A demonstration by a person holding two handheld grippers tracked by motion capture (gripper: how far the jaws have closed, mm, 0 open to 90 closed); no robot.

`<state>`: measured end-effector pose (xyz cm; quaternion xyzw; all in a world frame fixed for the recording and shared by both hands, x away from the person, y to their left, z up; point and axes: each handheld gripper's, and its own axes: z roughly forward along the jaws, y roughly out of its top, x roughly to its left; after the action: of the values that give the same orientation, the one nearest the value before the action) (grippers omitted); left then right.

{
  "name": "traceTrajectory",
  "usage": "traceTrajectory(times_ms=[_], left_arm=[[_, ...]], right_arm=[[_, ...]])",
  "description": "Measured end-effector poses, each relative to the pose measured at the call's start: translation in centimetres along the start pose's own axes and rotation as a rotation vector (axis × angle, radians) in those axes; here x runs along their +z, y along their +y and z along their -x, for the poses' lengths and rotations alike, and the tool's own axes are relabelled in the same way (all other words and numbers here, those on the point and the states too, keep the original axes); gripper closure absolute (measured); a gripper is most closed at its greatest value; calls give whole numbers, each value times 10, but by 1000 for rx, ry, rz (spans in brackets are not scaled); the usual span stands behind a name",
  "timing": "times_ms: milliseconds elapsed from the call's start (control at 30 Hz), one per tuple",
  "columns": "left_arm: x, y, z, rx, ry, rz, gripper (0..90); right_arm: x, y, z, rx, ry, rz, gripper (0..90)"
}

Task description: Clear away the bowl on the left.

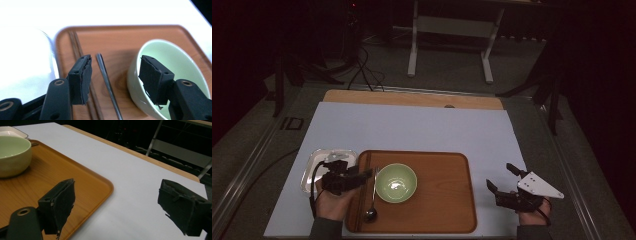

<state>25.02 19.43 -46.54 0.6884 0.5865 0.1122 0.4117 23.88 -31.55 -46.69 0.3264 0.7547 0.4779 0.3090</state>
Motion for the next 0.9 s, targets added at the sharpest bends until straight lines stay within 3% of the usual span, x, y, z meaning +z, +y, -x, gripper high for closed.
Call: traceTrajectory(times_ms=[200,367,533,900], left_arm=[[-19,7,-21,12,51,87,414],[-32,9,-40,10,99,127,412],[-41,11,-55,29,154,146,408],[-47,7,-87,1,235,156,397]], right_arm=[[-1,1,0,-2,-1,4,136],[-2,1,0,-2,0,10,136],[-1,2,0,-5,5,13,137],[-1,3,0,-12,9,19,136]])
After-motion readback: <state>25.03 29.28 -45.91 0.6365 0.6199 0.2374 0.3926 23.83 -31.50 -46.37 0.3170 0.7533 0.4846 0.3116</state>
